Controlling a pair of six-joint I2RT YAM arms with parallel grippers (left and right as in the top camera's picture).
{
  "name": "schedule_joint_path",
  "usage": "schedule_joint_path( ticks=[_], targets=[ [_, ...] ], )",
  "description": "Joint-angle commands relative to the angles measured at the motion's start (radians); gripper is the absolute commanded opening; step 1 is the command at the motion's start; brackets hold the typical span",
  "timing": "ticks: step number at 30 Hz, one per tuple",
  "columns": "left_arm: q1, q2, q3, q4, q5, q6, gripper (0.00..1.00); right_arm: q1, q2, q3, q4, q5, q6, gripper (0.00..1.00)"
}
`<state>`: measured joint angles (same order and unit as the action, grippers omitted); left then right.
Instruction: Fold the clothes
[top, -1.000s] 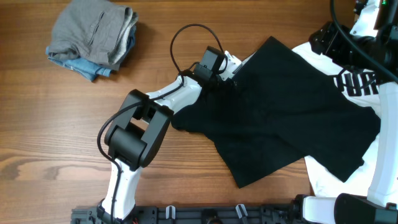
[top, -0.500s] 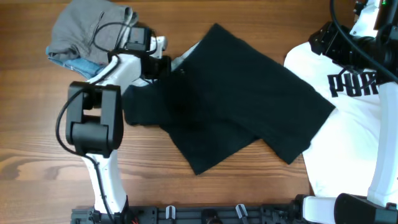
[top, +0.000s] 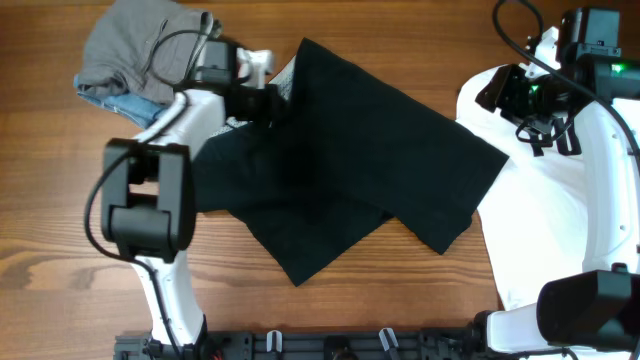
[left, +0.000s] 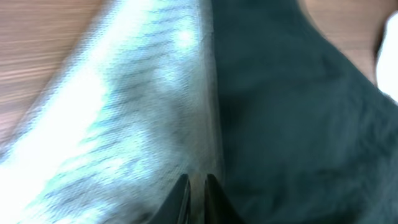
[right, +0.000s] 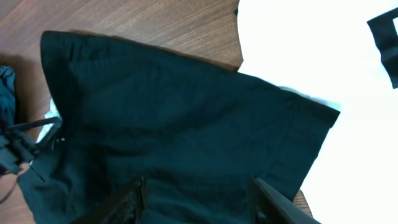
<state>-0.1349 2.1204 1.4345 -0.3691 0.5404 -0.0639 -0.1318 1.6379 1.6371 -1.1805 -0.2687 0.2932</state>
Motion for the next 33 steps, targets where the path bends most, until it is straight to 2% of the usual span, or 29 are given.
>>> schedule_joint_path(
  ticks=[1,2,3,4,6,8,11,12,14,16,17,18,19,20,21,24,26,28,33],
  targets=[
    [-0.119,0.056,-0.007,0.037,-0.151,0.064,0.08,0.004,-0.003,0.004,0.010,0.002,-0.005,0.58],
    [-0.132,0.069,-0.007,0.037,-0.179,0.064,0.09,0.004,-0.003,0.004,0.010,0.002,-0.005,0.58],
    [-0.138,0.075,-0.007,0.033,-0.238,0.056,0.23,0.005,-0.003,0.004,0.012,0.002,-0.006,0.59],
    [-0.133,0.072,-0.007,0.032,-0.285,0.056,0.50,0.004,-0.003,0.004,0.013,0.002,-0.006,0.59],
    [-0.105,0.037,-0.005,0.021,-0.301,0.056,0.50,0.005,-0.003,0.004,0.013,0.002,-0.006,0.59],
    [-0.081,-0.010,-0.005,0.022,-0.190,0.057,0.39,0.004,-0.003,0.004,0.014,0.003,-0.016,0.59],
    [-0.087,0.010,-0.008,0.016,-0.170,0.057,0.09,0.004,-0.003,0.004,0.016,0.021,-0.032,0.59],
    [-0.088,0.042,-0.010,0.009,-0.172,0.058,0.04,0.004,-0.003,0.004,0.017,0.026,-0.031,0.59],
    [-0.084,0.095,-0.010,-0.002,-0.218,0.057,0.04,0.005,0.004,0.004,0.014,0.028,-0.031,0.55],
    [-0.061,0.148,-0.010,-0.015,-0.373,0.023,0.04,0.006,0.021,-0.010,0.008,0.028,-0.031,0.52],
    [-0.027,0.160,-0.010,-0.029,-0.524,-0.098,0.04,0.010,0.037,-0.045,0.014,0.028,-0.031,0.51],
    [0.018,0.159,-0.009,-0.039,-0.596,-0.187,0.04,0.012,0.048,-0.071,0.021,0.028,-0.031,0.50],
    [0.056,0.156,-0.009,-0.034,-0.596,-0.245,0.04,0.014,0.061,-0.099,0.031,0.028,-0.031,0.48],
    [0.103,0.156,-0.009,-0.019,-0.559,-0.322,0.04,0.017,0.077,-0.134,0.052,0.027,-0.031,0.45],
    [0.161,0.156,-0.009,0.015,-0.458,-0.396,0.04,0.021,0.093,-0.177,0.093,0.019,-0.031,0.44],
    [0.218,0.155,-0.006,0.097,-0.235,-0.464,0.04,0.055,0.145,-0.277,0.234,-0.048,-0.028,0.44],
    [0.209,0.144,-0.006,0.127,-0.138,-0.413,0.07,0.090,0.186,-0.313,0.317,-0.059,-0.029,0.45],
    [0.193,0.114,-0.005,0.118,-0.074,-0.346,0.17,0.125,0.254,-0.324,0.428,-0.058,-0.029,0.70],
    [0.167,-0.065,-0.005,-0.023,-0.058,-0.222,0.29,0.154,0.468,-0.324,0.701,-0.058,-0.028,0.75]
  ],
)
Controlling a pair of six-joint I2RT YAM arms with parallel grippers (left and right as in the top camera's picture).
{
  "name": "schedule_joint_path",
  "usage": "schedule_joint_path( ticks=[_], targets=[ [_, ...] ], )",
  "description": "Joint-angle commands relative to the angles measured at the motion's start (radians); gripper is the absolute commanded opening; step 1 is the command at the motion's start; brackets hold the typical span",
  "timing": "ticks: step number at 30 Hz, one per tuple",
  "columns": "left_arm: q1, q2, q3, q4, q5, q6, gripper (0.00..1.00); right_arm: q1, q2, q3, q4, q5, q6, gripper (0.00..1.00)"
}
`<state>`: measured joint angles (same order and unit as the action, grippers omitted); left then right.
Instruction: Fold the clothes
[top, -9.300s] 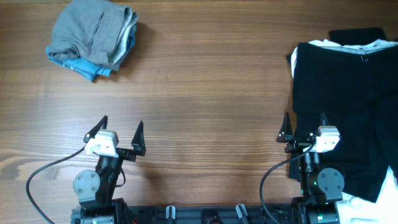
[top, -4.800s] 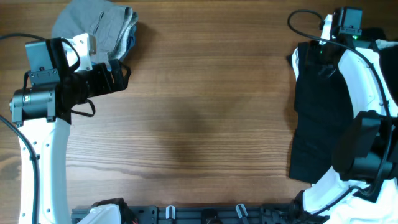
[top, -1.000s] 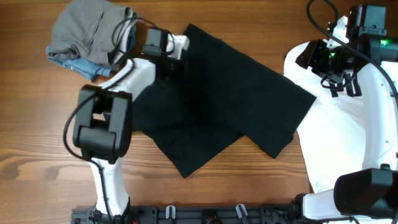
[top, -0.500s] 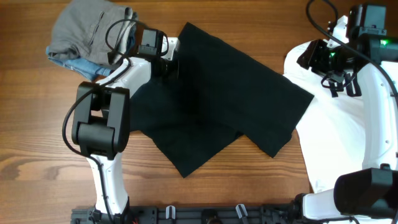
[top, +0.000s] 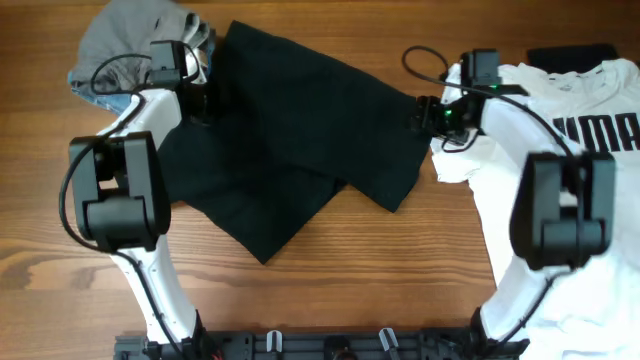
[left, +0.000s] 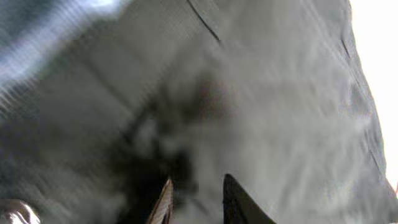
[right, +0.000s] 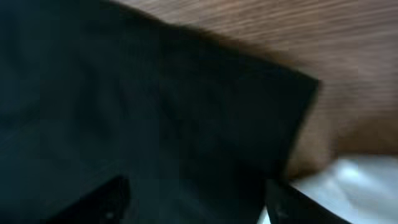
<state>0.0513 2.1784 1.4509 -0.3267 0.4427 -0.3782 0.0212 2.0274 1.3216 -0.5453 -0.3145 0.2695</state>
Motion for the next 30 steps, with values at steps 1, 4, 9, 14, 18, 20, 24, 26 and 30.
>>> schedule_joint_path(
  ticks=[1,4,9,14,18,20,24,26,30],
  targets=[
    [-0.026,-0.175,-0.022,-0.109,0.039,0.129,0.31,0.001,0.111,-0.008,0.114,-0.012,-0.006,0.75],
    [-0.056,-0.286,-0.022,-0.207,0.000,0.196,0.35,0.001,0.126,-0.008,0.174,0.002,-0.004,0.44],
    [-0.118,-0.346,-0.022,-0.285,-0.059,0.195,0.40,-0.056,0.123,0.047,0.399,0.026,0.022,0.04],
    [-0.147,-0.346,-0.022,-0.293,-0.060,0.191,0.42,-0.192,0.123,0.266,0.502,0.021,0.046,0.04],
    [-0.146,-0.346,-0.022,-0.307,-0.059,0.188,0.47,-0.247,0.108,0.374,0.433,-0.206,0.045,0.71],
    [-0.128,-0.361,-0.022,-0.346,-0.064,0.189,0.54,-0.251,0.042,0.375,0.284,-0.305,0.045,0.76],
    [-0.070,-0.389,-0.022,-0.481,-0.229,0.193,0.58,-0.239,-0.134,0.375,-0.073,-0.341,-0.011,0.78],
    [-0.041,-0.389,-0.022,-0.533,-0.277,0.201,0.63,-0.187,-0.192,0.374,-0.362,-0.332,-0.096,0.75],
    [-0.029,-0.389,-0.022,-0.558,-0.277,0.219,0.66,0.028,-0.178,0.227,-0.671,-0.241,-0.100,0.51]
  ],
)
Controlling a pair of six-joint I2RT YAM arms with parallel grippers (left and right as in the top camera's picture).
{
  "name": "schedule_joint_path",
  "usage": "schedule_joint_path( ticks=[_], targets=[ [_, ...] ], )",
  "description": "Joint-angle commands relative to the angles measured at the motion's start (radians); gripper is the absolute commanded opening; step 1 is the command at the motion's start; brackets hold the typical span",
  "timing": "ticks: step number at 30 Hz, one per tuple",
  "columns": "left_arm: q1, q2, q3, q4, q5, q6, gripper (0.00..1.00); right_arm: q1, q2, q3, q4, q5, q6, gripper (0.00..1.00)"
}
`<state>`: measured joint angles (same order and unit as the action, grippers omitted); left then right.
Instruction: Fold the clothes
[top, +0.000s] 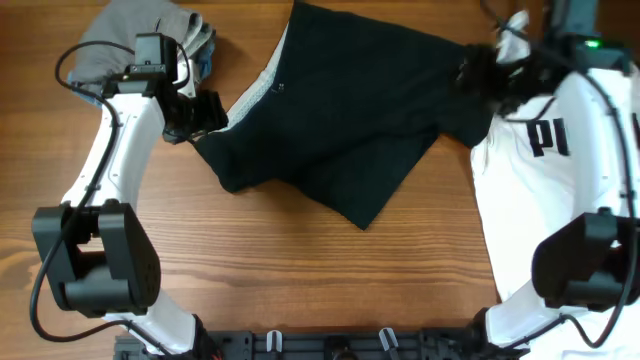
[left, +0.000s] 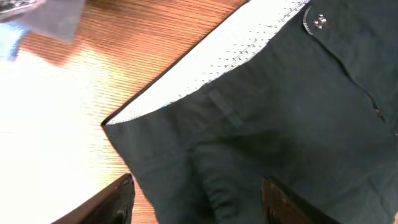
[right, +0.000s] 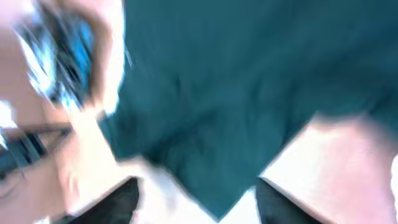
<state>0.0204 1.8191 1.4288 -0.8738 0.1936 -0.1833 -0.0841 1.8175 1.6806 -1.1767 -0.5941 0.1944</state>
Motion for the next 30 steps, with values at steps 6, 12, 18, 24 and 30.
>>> schedule_joint_path(
  ticks=[6,12,18,24,30],
  targets=[
    [0.006,-0.053,0.000,-0.060,-0.027,0.045,0.65,0.464,0.033,-0.561,0.206,0.143,0.302,0.61],
    [0.006,-0.068,0.000,-0.060,-0.028,0.080,0.70,0.543,0.033,-0.761,0.536,0.154,0.598,0.69],
    [0.006,-0.068,0.000,-0.059,-0.028,0.080,0.71,0.513,0.006,-0.753,0.428,0.285,0.553,0.04],
    [0.003,-0.057,0.000,-0.016,-0.027,0.080,0.62,0.320,-0.233,-0.703,0.018,0.579,0.576,0.04],
    [-0.009,0.037,-0.005,-0.053,0.033,0.128,0.65,0.114,-0.391,-0.703,-0.070,0.579,0.496,0.04]
  ],
)
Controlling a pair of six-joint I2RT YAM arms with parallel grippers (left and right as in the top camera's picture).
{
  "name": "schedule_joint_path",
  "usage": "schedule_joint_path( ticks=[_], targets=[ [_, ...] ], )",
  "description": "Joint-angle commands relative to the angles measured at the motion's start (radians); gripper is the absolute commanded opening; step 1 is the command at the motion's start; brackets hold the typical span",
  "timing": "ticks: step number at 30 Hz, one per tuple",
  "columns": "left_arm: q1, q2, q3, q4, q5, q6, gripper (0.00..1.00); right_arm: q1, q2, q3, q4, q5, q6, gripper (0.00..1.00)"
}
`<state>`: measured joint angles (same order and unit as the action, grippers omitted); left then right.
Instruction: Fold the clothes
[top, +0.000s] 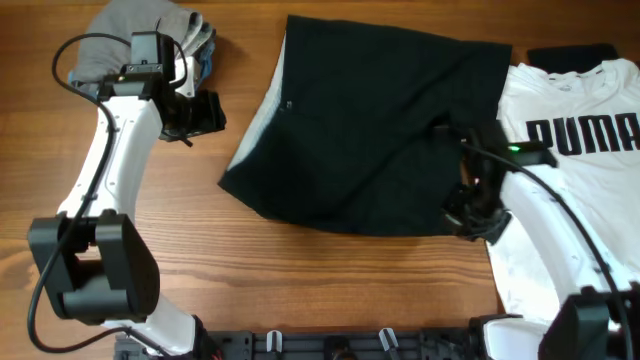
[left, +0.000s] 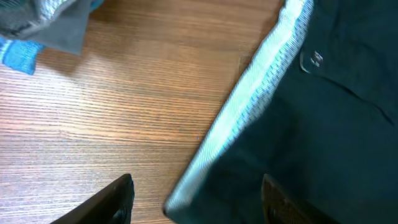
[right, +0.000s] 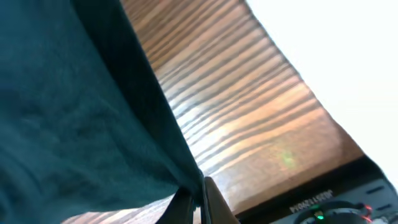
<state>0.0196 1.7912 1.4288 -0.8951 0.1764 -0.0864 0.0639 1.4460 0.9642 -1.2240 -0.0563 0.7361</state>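
Observation:
Black shorts (top: 380, 120) lie spread across the middle of the table, waistband with pale lining (left: 249, 130) at their left. My left gripper (top: 207, 113) hovers open over bare wood just left of the waistband, holding nothing; in its wrist view the jaws (left: 199, 202) stand wide apart. My right gripper (top: 468, 215) is at the shorts' lower right corner, shut on the dark hem (right: 186, 180); its fingertips (right: 198, 202) pinch the cloth just above the wood.
A white PUMA T-shirt (top: 570, 150) lies along the right side, next to the right arm. A grey and blue pile of clothes (top: 130, 40) sits at the back left. A small black item (top: 570, 55) lies at the back right.
My right gripper has gone from the shorts' far right corner to their near right corner and is shut on the hem. The shorts now lie flatter and squarer. The left gripper has hardly moved.
First my left gripper was shut on the crumpled shorts' waistband and the right hung open over the T-shirt. Then the shorts lay further left with the right gripper at their right edge. Later the left was open beside them; now the right holds the near corner.

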Motion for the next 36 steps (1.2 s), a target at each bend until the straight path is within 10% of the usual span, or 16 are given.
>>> schedule_joint_path(
  ticks=[1,9,16,20,25,34,36],
  targets=[
    [-0.011,0.081,-0.005,-0.056,0.060,0.031,0.65,-0.040,-0.019,0.013,-0.024,0.044,-0.057,0.04],
    [-0.024,0.138,-0.145,-0.128,0.201,0.061,0.39,-0.041,-0.019,0.013,0.005,0.060,-0.057,0.04],
    [-0.024,0.139,-0.289,-0.002,0.200,0.061,0.43,-0.041,-0.019,0.013,0.019,0.060,-0.056,0.04],
    [-0.024,0.139,-0.290,0.040,0.159,0.056,0.04,-0.041,-0.019,0.013,0.005,0.102,-0.082,0.04],
    [0.010,0.138,-0.290,0.017,-0.003,-0.004,0.04,-0.041,-0.019,0.013,-0.037,0.135,-0.079,0.04],
    [0.101,-0.030,-0.188,-0.061,0.153,0.011,0.04,-0.041,-0.019,0.023,-0.018,-0.002,-0.198,0.04],
    [0.100,-0.053,-0.188,-0.071,0.153,0.011,0.73,-0.041,-0.019,0.023,-0.015,-0.002,-0.199,0.04]
  ],
)
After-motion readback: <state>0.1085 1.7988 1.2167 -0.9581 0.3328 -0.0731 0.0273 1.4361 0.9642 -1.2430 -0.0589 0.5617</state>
